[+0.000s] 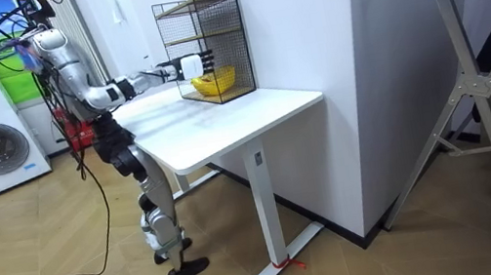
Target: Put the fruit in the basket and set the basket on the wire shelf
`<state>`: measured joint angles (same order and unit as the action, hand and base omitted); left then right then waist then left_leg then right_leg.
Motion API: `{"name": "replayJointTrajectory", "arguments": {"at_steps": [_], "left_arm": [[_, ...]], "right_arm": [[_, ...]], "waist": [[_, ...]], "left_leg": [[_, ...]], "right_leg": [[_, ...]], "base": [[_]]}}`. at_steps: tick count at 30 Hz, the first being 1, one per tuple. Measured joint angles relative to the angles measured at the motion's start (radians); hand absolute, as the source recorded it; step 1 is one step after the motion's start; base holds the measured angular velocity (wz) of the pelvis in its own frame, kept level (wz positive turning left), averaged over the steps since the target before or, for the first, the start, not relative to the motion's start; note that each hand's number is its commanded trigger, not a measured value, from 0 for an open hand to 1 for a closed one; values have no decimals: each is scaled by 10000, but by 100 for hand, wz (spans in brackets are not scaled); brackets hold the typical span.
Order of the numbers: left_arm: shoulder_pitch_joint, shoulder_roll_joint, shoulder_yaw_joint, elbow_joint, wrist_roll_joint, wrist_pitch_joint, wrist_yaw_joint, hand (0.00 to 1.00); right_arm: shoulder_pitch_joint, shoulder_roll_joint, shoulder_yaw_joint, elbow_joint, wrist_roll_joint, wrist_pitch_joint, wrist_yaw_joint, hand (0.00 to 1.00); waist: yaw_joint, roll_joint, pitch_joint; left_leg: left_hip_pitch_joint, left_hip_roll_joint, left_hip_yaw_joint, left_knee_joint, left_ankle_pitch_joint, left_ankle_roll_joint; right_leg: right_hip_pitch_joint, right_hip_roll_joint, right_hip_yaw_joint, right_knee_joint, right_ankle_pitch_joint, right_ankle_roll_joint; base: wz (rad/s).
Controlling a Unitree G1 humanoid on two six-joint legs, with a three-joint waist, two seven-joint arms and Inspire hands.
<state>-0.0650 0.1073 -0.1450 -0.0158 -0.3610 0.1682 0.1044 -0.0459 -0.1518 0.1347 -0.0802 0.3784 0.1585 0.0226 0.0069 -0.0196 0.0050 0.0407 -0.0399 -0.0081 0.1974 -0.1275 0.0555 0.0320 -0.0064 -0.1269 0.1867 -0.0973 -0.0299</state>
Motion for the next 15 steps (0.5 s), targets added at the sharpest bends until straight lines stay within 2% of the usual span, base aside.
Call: {"name": "replayJointTrajectory", "arguments": {"at_steps": [2,4,6,7,11,13,15], "left_arm": [[421,4,-42,-60,-21,-256,-214,0],[1079,44,-95,-189,-62,-595,-377,0],[1586,63,-92,-387,-196,-803,-497,0],[1927,76,-102,-500,-210,-965,-584,0],[2964,285,-118,-1132,-234,-1212,-990,0],[3456,423,-14,-1304,-446,-1516,-1120,0],[3722,493,147,-1440,-682,-1663,-1160,0]], "right_arm": [[261,-30,8,-28,-3,-238,156,0],[711,-29,20,-129,7,-462,287,0],[1221,-12,18,-130,-107,-772,478,0],[1513,-19,14,-137,-137,-798,587,0],[2541,-105,-70,-517,-334,-848,871,0],[3089,-171,-137,-579,-340,-1266,1042,0],[3455,-244,-190,-646,-563,-1383,1034,0]], "waist": [[-24,33,-45],[14,19,-129],[12,-43,-168],[-18,-58,-175],[-16,-58,-166],[-14,-50,-128],[-2,-50,-80]], "left_leg": [[41,21,79,-6,-4,1],[60,71,216,-3,-66,-50],[73,97,256,1,-87,-75],[63,99,250,28,-94,-82],[-19,105,224,57,-129,-77],[-86,105,239,52,-131,-74],[-119,105,249,53,-133,-71]], "right_leg": [[20,30,128,19,4,8],[16,57,189,29,2,11],[19,93,226,23,0,2],[19,100,240,25,-1,0],[-119,106,274,31,-47,-61],[-141,111,312,27,-47,-62],[-179,131,368,24,-43,-56]], "base": [[-16],[-15],[-8],[0],[-1],[-3],[0]]}}
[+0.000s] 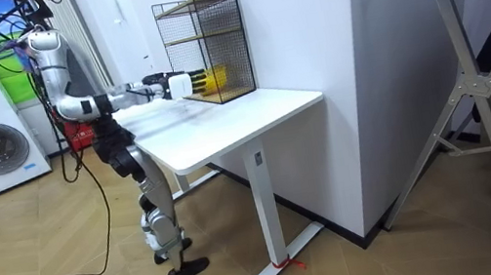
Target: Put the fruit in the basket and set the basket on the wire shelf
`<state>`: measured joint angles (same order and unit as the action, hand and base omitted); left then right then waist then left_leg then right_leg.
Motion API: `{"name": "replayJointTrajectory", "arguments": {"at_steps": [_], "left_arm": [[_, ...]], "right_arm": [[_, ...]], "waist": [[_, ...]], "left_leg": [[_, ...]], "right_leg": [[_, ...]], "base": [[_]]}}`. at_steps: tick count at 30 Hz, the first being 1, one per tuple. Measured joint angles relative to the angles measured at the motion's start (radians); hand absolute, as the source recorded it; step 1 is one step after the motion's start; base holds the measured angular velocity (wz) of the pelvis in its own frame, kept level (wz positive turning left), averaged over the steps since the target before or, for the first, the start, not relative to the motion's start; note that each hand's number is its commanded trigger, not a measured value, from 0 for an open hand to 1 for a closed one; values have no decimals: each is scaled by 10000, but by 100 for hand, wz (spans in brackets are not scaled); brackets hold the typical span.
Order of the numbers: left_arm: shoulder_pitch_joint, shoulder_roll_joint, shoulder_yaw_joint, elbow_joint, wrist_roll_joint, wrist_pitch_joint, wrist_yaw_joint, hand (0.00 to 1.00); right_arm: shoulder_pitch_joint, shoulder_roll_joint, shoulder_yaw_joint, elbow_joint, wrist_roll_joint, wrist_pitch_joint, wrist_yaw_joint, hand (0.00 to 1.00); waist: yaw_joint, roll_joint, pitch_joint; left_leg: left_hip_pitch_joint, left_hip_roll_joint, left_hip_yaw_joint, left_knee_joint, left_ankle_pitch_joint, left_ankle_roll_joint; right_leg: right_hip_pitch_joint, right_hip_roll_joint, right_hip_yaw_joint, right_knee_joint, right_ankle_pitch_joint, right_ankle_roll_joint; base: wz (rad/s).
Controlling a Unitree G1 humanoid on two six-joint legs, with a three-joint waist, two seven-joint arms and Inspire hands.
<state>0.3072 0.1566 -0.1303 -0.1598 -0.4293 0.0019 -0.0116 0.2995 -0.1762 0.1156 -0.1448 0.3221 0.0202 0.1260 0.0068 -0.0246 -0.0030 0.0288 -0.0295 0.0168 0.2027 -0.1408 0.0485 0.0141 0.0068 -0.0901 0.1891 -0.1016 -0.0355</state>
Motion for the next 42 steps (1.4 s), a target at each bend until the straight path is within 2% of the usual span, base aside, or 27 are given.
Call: {"name": "replayJointTrajectory", "arguments": {"at_steps": [3,7,8,11,14,15,17,20,21,22,23,25,26,27,28,29,30,31,32,34,36,37,38,39,40,41,42], "left_arm": [[333,119,259,-318,-192,-151,-1,0],[841,125,571,-809,-95,-736,1,0],[868,126,611,-831,-94,-780,8,0],[937,128,860,-1034,98,-1005,119,0],[934,127,1336,-1355,710,-1438,635,0],[907,127,1618,-1423,1002,-1691,908,0],[892,137,2219,-1753,1161,-1775,1401,0],[790,260,3732,-2806,1314,-2133,2685,0],[455,541,4534,-2947,1445,-2535,3359,0],[149,914,5445,-3068,1736,-2733,4072,0],[70,1100,5923,-3217,1845,-2781,4444,0],[-198,1751,7614,-3666,2028,-3376,5934,0],[-269,1933,8041,-3666,2077,-3525,6242,0],[-323,2340,8955,-3648,2067,-3633,6887,0],[-337,2826,9812,-3468,2048,-3693,7583,0],[-364,3155,10189,-3276,2034,-3743,7916,0],[-453,3861,10873,-2759,1952,-3769,8463,0],[-446,4464,11529,-2295,1697,-3774,8932,0],[-453,4710,11803,-2048,1514,-3790,9142,0],[-272,5673,12715,-365,987,-3780,9921,0],[3,6052,13251,910,143,-3566,10322,0],[140,6175,13604,1603,-469,-3489,10598,0],[197,6257,13772,2006,-739,-3482,10731,0],[332,6482,13945,2942,-1223,-3464,10915,0],[596,6667,13964,3919,-1735,-3326,10973,0],[676,6743,13965,4341,-2008,-3237,10978,0],[819,6909,13960,5260,-2682,-3118,10957,0]], "right_arm": [[510,-273,-128,-225,-298,-68,135,0],[1124,-272,-569,-584,-763,-232,194,0],[1173,-285,-624,-618,-797,-274,186,0],[1322,-333,-962,-832,-957,-544,128,0],[1475,-363,-1461,-1125,-989,-992,-122,0],[1475,-362,-1716,-1168,-1009,-1172,-296,0],[1478,-369,-2215,-1417,-1016,-1284,-687,0],[1480,-651,-3343,-2138,-1074,-1581,-1730,0],[1449,-873,-3983,-2529,-1126,-1665,-2255,0],[1315,-1127,-4644,-2738,-1330,-1895,-2786,0],[1229,-1277,-4972,-2776,-1378,-2042,-3023,0],[933,-2038,-6248,-2827,-1409,-2314,-4284,0],[839,-2196,-6578,-2825,-1432,-2353,-4566,0],[622,-2545,-7278,-2816,-1569,-2379,-5122,0],[418,-3092,-7918,-2775,-1480,-2411,-5727,0],[344,-3433,-8286,-2658,-1334,-2490,-6008,0],[290,-4153,-9050,-2163,-1117,-2683,-6482,0],[289,-4696,-9758,-1618,-871,-2768,-6983,0],[288,-4897,-10063,-1320,-762,-2823,-7244,0],[335,-5407,-11232,-42,-474,-2876,-8285,0],[359,-5748,-12006,1103,-322,-2858,-9037,0],[376,-5950,-12418,1782,164,-2803,-9509,0],[397,-6057,-12584,2154,423,-2786,-9751,0],[450,-6245,-12870,2830,807,-2698,-10148,0],[530,-6465,-13002,3657,1192,-2670,-10444,0],[590,-6574,-13027,4088,1420,-2628,-10545,0],[796,-6698,-13057,5047,1826,-2515,-10698,0]], "waist": [[39,58,33],[77,92,51],[87,94,56],[31,90,50],[11,81,53],[15,82,57],[41,90,58],[130,97,57],[256,128,78],[290,163,84],[297,158,81],[332,152,76],[355,165,60],[403,129,14],[459,122,-9],[391,142,-31],[423,136,-53],[477,145,-65],[506,138,-61],[534,77,-53],[529,134,-67],[532,129,-117],[510,188,-90],[460,117,-143],[381,134,-150],[343,112,-180],[322,65,-249]], "left_leg": [[-93,-1,31,3,-8,11],[-186,-8,38,-38,5,-2],[-187,-8,32,-43,8,-6],[-228,-10,7,-38,12,-11],[-206,-13,-19,-44,15,-16],[-188,-14,-29,-44,18,-19],[-199,-15,-24,-44,18,-20],[-215,-11,-22,-41,15,-23],[-203,-14,-30,-59,20,-27],[-222,-16,-65,-42,21,-27],[-228,-17,-81,-35,21,-28],[-276,-6,-59,7,2,-25],[-299,-4,-58,20,-8,-24],[-391,-4,-61,41,-20,-24],[-431,-8,-59,39,-18,-25],[-441,-6,-56,39,-18,-27],[-507,-7,-82,60,-16,-29],[-533,0,-85,69,-15,-34],[-540,3,-96,66,-14,-37],[-654,-5,-157,205,-66,-56],[-780,-5,-184,389,-168,-58],[-869,-8,-169,518,-234,-65],[-894,-13,-171,578,-266,-66],[-894,-31,-215,602,-281,-67],[-920,-44,-258,681,-311,-73],[-945,-43,-274,736,-337,-81],[-1022,-33,-267,828,-385,-102]], "right_leg": [[-160,17,67,-2,6,9],[-257,20,71,2,52,63],[-257,20,69,1,56,69],[-257,21,55,3,59,72],[-238,23,47,-7,57,71],[-221,26,43,-9,60,72],[-224,42,79,-3,62,72],[-261,52,81,-4,60,68],[-243,57,69,-12,66,65],[-241,69,68,-22,68,60],[-250,80,60,-20,68,60],[-351,50,66,-3,5,-5],[-376,46,65,9,-3,-9],[-475,43,58,35,-13,-10],[-547,42,57,41,-14,-9],[-566,47,34,46,-14,-9],[-588,32,0,59,-25,-8],[-613,39,-3,51,-25,-9],[-613,43,-5,46,-25,-10],[-619,31,-115,78,-74,-51],[-709,16,-155,254,-189,-43],[-841,-2,-144,456,-289,-45],[-887,-11,-153,562,-344,-47],[-908,-33,-181,681,-423,-42],[-914,-52,-236,750,-479,-47],[-916,-52,-260,770,-495,-56],[-984,-36,-259,849,-542,-71]], "base": [[-4],[0],[0],[1],[1],[0],[-5],[-3],[0],[6],[6],[2],[0],[0],[0],[6],[9],[9],[6],[10],[5],[0],[0],[9],[11],[8],[0]]}}
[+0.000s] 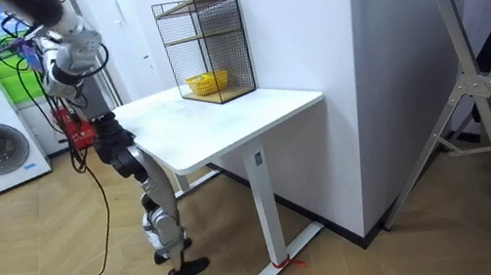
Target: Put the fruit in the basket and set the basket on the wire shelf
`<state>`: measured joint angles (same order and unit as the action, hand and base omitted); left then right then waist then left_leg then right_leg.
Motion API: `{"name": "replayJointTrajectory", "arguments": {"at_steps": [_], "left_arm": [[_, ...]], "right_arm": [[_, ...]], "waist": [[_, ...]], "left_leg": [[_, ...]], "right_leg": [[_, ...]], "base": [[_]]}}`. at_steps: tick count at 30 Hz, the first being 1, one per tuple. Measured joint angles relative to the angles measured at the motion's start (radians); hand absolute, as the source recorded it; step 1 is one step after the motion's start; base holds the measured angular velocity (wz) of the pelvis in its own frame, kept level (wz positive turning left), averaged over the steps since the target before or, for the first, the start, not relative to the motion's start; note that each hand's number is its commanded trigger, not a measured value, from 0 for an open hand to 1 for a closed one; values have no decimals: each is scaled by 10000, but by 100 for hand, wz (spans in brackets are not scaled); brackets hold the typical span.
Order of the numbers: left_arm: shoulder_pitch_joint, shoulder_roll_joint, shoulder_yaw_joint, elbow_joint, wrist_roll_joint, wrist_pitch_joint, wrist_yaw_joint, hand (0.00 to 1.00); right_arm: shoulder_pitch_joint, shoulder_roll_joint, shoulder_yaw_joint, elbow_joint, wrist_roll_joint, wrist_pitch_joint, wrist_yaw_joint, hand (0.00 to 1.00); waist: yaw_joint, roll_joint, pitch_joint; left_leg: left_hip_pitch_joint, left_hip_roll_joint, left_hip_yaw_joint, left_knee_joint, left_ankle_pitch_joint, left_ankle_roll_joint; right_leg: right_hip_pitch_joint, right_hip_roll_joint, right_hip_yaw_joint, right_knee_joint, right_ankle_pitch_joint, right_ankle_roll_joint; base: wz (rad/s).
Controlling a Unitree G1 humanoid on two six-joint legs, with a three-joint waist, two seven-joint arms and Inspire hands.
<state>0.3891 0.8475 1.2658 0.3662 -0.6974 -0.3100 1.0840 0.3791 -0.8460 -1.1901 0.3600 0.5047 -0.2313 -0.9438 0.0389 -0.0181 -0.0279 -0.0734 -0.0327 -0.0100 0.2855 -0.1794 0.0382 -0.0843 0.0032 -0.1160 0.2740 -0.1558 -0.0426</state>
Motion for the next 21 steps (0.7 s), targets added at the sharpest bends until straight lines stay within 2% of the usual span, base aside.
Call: {"name": "replayJointTrajectory", "arguments": {"at_steps": [1,2,3,4,5,7,8,10,11,13,14,16,17,18,19,20,21], "left_arm": [[236,71,-3,1120,-749,78,-102,0],[303,71,-9,1683,-1150,145,-142,0],[320,70,-50,2766,-1906,274,-247,0],[324,-4,-158,3800,-2492,393,-367,0],[320,-104,-175,4208,-2682,437,-430,0],[275,-632,-440,5385,-2972,442,-529,0],[274,-797,-554,5575,-3024,437,-595,0],[287,-1566,-751,6554,-3290,415,-1243,0],[299,-1802,-760,6799,-3376,405,-1402,0],[307,-3039,-998,7605,-3409,394,-2024,0],[318,-3417,-1078,7763,-3462,383,-2211,0],[318,-4864,-1502,8189,-3515,385,-2921,0],[314,-5216,-1639,8330,-3509,390,-3114,0],[305,-5782,-2088,8560,-3369,404,-3427,0],[271,-6260,-2691,8844,-2697,470,-3842,0],[238,-6455,-3015,8964,-2197,542,-4040,0],[171,-6706,-3645,9231,-1116,733,-4475,0]], "right_arm": [[176,-141,-2,1042,265,134,-75,0],[233,-206,0,1582,454,160,-98,0],[429,-237,-2,2630,1066,164,-125,0],[645,-155,1,3699,1662,247,-96,0],[712,-90,1,4202,1906,295,-53,0],[881,497,109,5842,2681,342,97,0],[919,679,133,6212,2842,347,130,0],[1071,1654,453,7405,3111,353,467,0],[1095,1931,627,7679,3188,350,568,0],[1084,3074,1187,8577,3279,357,1020,0],[1051,3349,1399,8819,3295,355,1179,0],[764,4261,2153,9730,3316,360,1667,0],[637,4476,2310,9876,3291,360,1734,0],[446,4879,2723,10136,3221,358,1916,0],[274,5290,3217,10428,2977,367,2174,0],[192,5512,3486,10536,2777,386,2303,0],[-34,5874,4026,10812,2258,459,2555,0]], "waist": [[-17,19,2],[-13,42,-1],[-65,75,-1],[-79,92,-3],[-105,103,-4],[-122,103,-4],[-122,108,-4],[-83,139,3],[-80,144,1],[-46,160,1],[-53,154,-3],[-58,109,-29],[-70,106,-31],[-111,81,-40],[-190,60,-31],[-230,49,-26],[-263,41,-21]], "left_leg": [[-97,10,11,194,-111,-16],[-122,12,8,280,-165,-29],[-202,27,-39,406,-235,-37],[-275,28,-132,491,-272,-35],[-290,24,-213,523,-291,-31],[-273,18,-299,530,-321,17],[-263,17,-328,531,-321,17],[-236,50,-346,525,-325,23],[-229,53,-342,516,-327,25],[-185,66,-225,474,-379,19],[-180,66,-209,472,-386,26],[-159,109,-68,430,-387,25],[-134,139,-2,426,-389,26],[-90,169,70,425,-394,32],[-9,183,91,422,-395,32],[41,190,84,423,-395,31],[131,204,59,413,-395,31]], "right_leg": [[-43,48,11,55,-20,-21],[-43,66,16,65,-23,-27],[-49,84,-25,81,-38,-36],[-43,88,-95,55,-43,-37],[-15,94,-123,20,-42,-36],[45,89,-178,-2,-42,-37],[60,81,-202,4,-44,-39],[68,53,-229,49,-81,-41],[59,49,-220,63,-91,-41],[4,34,-104,162,-124,-34],[-5,24,-93,182,-132,-32],[-18,20,-27,184,-143,-13],[-4,25,-7,184,-143,-13],[46,25,2,181,-144,-8],[211,35,5,137,-133,13],[288,42,-8,93,-126,18],[437,53,-57,-18,-99,28]], "base": [[-5],[0],[7],[14],[15],[10],[10],[3],[0],[-9],[-9],[-8],[-15],[-7],[0],[12],[14]]}}
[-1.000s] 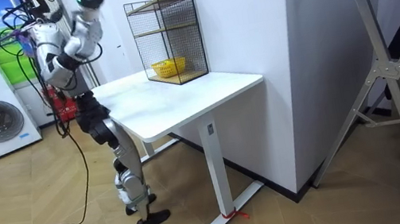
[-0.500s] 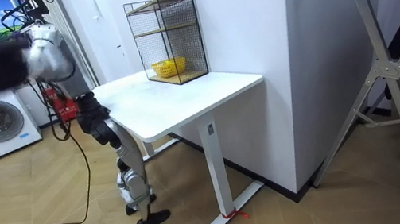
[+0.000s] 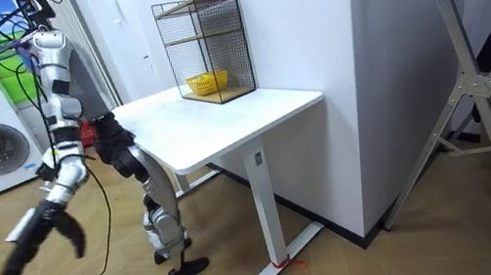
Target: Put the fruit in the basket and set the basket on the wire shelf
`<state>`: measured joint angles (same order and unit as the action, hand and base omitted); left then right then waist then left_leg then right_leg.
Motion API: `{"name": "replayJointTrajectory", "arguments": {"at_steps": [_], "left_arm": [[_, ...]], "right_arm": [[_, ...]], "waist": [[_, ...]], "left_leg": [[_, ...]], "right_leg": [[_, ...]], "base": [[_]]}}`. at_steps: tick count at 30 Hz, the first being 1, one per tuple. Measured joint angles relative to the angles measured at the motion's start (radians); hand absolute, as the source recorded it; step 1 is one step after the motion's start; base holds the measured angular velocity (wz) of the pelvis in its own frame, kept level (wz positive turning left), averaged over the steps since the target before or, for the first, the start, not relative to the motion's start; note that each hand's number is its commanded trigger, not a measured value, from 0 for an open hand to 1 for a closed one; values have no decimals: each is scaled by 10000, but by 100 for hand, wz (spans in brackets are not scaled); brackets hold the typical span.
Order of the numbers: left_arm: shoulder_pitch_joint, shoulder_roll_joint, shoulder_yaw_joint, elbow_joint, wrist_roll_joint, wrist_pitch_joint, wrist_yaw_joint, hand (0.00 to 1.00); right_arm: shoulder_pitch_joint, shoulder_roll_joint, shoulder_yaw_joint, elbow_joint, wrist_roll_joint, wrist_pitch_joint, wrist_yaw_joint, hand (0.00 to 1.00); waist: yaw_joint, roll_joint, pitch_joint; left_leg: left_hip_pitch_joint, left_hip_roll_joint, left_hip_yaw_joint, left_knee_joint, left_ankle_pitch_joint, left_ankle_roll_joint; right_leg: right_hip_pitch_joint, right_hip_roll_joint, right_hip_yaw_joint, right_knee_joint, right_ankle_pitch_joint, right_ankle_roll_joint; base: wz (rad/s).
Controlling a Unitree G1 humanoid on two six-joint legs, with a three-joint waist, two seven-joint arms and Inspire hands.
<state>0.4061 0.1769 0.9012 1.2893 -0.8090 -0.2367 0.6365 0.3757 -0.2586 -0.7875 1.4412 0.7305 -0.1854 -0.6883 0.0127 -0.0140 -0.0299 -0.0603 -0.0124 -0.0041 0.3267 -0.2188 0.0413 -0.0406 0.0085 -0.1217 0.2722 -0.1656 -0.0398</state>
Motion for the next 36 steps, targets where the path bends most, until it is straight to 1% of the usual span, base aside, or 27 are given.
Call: {"name": "replayJointTrajectory", "arguments": {"at_steps": [1,2,3,4,5,6,7,8,9,10,11,12,13,15,17,18,19,21,24,26,28,30,31,32,33,34,36], "left_arm": [[-22,-152,-840,195,1257,220,-493,0],[-28,-182,-1250,238,1920,356,-675,0],[-205,-198,-2142,213,3381,638,-1092,0],[-365,-189,-3137,115,4724,882,-1447,0],[-459,-187,-3647,14,5301,998,-1579,0],[-794,-153,-4616,-134,6295,1316,-1818,0],[-1251,-130,-5442,-208,7109,1625,-2034,0],[-1474,-132,-5804,-321,7442,1791,-2164,0],[-1940,-143,-6481,-525,7894,2081,-2462,0],[-2084,-235,-6939,-605,8420,2143,-2732,0],[-2083,-322,-7056,-777,8614,2282,-2852,0],[-2158,-412,-7440,-1102,9024,2650,-3071,0],[-2209,-435,-7830,-1471,9303,2888,-3265,0],[-2202,-442,-8310,-1772,9659,2962,-3421,0],[-2251,-449,-8649,-1792,9744,3016,-3684,0],[-2268,-457,-8775,-1807,9769,3018,-3835,0],[-2260,-462,-8881,-1806,9790,3024,-3967,0],[-2251,-488,-8917,-1802,9791,3032,-4150,0],[-2226,-485,-8952,-1779,9815,3034,-4322,0],[-2197,-476,-8926,-1777,10104,3059,-4345,0],[-2174,-451,-8833,-1774,10438,3292,-4482,0],[-2106,-435,-8836,-1694,10610,3502,-4524,0],[-2048,-431,-8825,-1693,10661,3651,-4544,0],[-2033,-426,-8814,-1696,10663,3702,-4561,0],[-1972,-428,-8708,-1705,10663,3817,-4639,0],[-1821,-431,-8640,-1705,10662,3939,-4738,0],[-1667,-432,-8633,-1705,10662,4115,-4826,0]], "right_arm": [[-314,223,635,308,-603,252,322,0],[-465,309,901,418,-1010,405,460,0],[-763,458,1545,437,-1731,773,788,0],[-1144,500,2617,506,-2515,1094,1085,0],[-1325,509,3236,506,-2962,1243,1212,0],[-1682,501,4477,513,-3837,1474,1459,0],[-2072,501,5418,488,-4638,1664,1702,0],[-2324,504,5799,459,-4984,1763,1855,0],[-2732,516,6310,368,-5524,1978,2178,0],[-3094,550,6570,72,-5960,2124,2462,0],[-3190,577,6694,-139,-6063,2217,2602,0],[-3302,641,7026,-517,-6264,2315,2898,0],[-3482,668,7334,-635,-6517,2410,3237,0],[-3398,668,7671,-900,-7116,2457,3669,0],[-3416,703,7785,-971,-7555,2527,4039,0],[-3415,701,7993,-1070,-7843,2519,4225,0],[-3403,702,8135,-1214,-8122,2517,4404,0],[-3406,712,8368,-1333,-8519,2496,4649,0],[-3397,716,8542,-1337,-8637,2493,4966,0],[-3391,715,8529,-1325,-8774,2499,5089,0],[-3320,715,8528,-1313,-9040,2531,5182,0],[-3239,715,8539,-1310,-9274,2615,5183,0],[-3140,715,8536,-1304,-9384,2710,5202,0],[-3081,714,8532,-1266,-9420,2749,5232,0],[-2981,713,8518,-1123,-9453,2812,5323,0],[-2880,713,8503,-1066,-9598,2981,5415,0],[-2646,714,8436,-1071,-9749,3217,5577,0]], "waist": [[-86,1,0],[-140,-7,3],[-217,-6,3],[-196,-18,5],[-168,-26,9],[-170,-35,25],[-160,-98,60],[-169,-124,109],[-167,-153,149],[-156,-169,164],[-157,-183,185],[-91,-239,290],[-53,-206,379],[-66,-202,498],[-59,-184,511],[-51,-204,549],[-47,-182,573],[15,-146,582],[38,-117,531],[35,-109,506],[19,-124,442],[74,-128,444],[90,-92,411],[79,-97,394],[88,-87,336],[103,-62,252],[106,-35,227]], "left_leg": [[112,2,-33,-5,0,0],[165,2,-42,-11,0,0],[267,3,-61,-24,1,-1],[390,-18,-43,-119,5,-5],[480,-27,-10,-203,11,-12],[670,-44,18,-373,33,-38],[897,-84,24,-604,68,-84],[991,-104,11,-689,93,-114],[1079,-113,12,-817,146,-152],[1117,-105,12,-944,317,-84],[1122,-99,11,-964,374,-96],[1047,-77,5,-961,491,-64],[1002,-63,2,-960,530,-65],[894,-51,3,-961,539,-68],[685,-37,11,-961,594,-82],[658,-28,32,-976,652,-161],[636,-22,120,-1018,662,-175],[580,-8,256,-1073,687,-204],[619,9,256,-1129,710,-241],[677,12,261,-1180,716,-244],[766,10,248,-1209,717,-241],[862,6,243,-1224,706,-224],[928,7,232,-1222,696,-208],[972,5,217,-1222,695,-205],[1040,8,215,-1222,690,-200],[1074,19,207,-1222,688,-198],[1145,67,188,-1222,686,-197]], "right_leg": [[136,-12,-72,-62,22,11],[235,-28,-117,-87,31,17],[347,-43,-179,-167,51,41],[455,-72,-178,-199,61,57],[512,-86,-158,-238,82,69],[682,-89,-140,-420,182,74],[855,-106,-110,-566,254,71],[931,-104,-85,-634,309,61],[994,-84,-33,-738,373,39],[1001,-52,-29,-833,428,16],[994,-38,-30,-855,454,3],[950,-20,-72,-846,461,-6],[919,-12,-102,-853,462,-11],[823,-7,-146,-858,454,-23],[599,17,-147,-864,477,-49],[553,44,-98,-871,518,-40],[481,71,-28,-879,545,-42],[426,120,91,-878,597,-65],[440,142,81,-856,582,-112],[481,135,65,-855,542,-172],[572,131,49,-863,513,-198],[658,130,51,-863,506,-200],[730,130,46,-869,504,-200],[763,130,43,-866,499,-201],[777,128,47,-860,486,-202],[799,128,64,-851,484,-202],[873,122,64,-848,481,-198]], "base": [[17],[23],[19],[12],[-4],[-8],[-6],[-7],[-11],[-12],[0],[11],[15],[4],[-4],[-13],[-18],[-19],[-3],[0],[6],[0],[0],[0],[0],[0],[0]]}}
